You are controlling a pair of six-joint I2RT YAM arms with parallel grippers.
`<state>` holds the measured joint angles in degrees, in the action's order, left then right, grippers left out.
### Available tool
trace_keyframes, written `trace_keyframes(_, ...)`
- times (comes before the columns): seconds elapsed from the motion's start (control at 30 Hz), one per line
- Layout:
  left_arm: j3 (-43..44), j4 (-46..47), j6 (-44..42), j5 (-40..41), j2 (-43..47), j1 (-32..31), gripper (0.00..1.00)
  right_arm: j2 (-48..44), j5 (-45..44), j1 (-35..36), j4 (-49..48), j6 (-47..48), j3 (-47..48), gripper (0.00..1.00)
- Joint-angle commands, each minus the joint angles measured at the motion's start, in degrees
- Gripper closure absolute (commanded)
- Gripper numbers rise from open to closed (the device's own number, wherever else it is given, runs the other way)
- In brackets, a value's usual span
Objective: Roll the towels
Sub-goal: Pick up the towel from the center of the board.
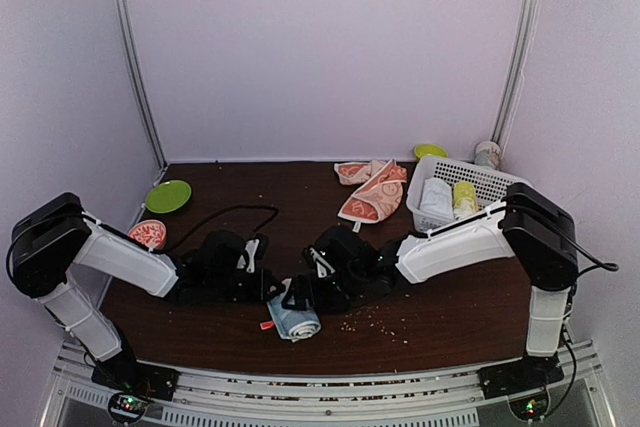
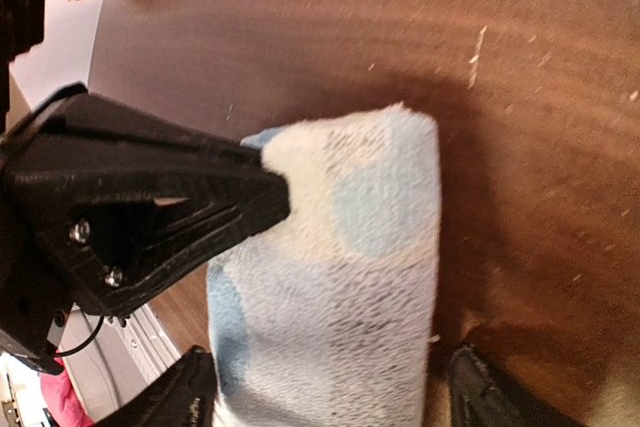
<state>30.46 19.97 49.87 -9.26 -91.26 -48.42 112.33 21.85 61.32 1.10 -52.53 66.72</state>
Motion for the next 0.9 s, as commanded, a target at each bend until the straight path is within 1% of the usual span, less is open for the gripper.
trace_keyframes(0.0,-3.94,-10.35,0.45,0.38,-2.1,-0.36,1.0,-0.56,-0.48,-1.03,0.2,-0.38,0.14,0.24)
trace_keyframes(0.13,-4.76,-9.28,0.82,0.31,-1.92,-0.36,1.0,1.64,-0.84,-0.85,3.43,0.66,2.25,0.33)
trace_keyframes(0.2,-4.95,-9.11,0.87,0.37,-1.92,-0.4,1.0,2.89,-0.99,-0.36,5.68,1.75,3.99,0.34)
trace_keyframes(0.37,-5.69,-8.0,1.33,0.17,-1.9,-0.35,1.0,5.62,-1.66,1.52,10.84,3.54,8.23,0.29)
trace_keyframes(0.5,-7.15,-6.33,2.31,-0.19,-1.75,-0.4,1.0,8.05,-3.0,2.66,14.98,4.19,10.88,0.3)
trace_keyframes(0.6,-8.22,-5.2,2.81,-0.45,-1.39,-0.44,1.0,10.24,-4.34,3.97,19.05,5.2,13.67,0.32)
trace_keyframes(0.67,-8.75,-5.03,2.88,-0.42,-0.91,-0.44,1.0,11.71,-4.99,4.66,21.05,5.49,15.36,0.35)
trace_keyframes(0.87,-9.77,-5.66,3.08,0.11,1.41,-0.44,1.0,15.31,-6.36,6.57,24.56,5.68,18.01,0.44)
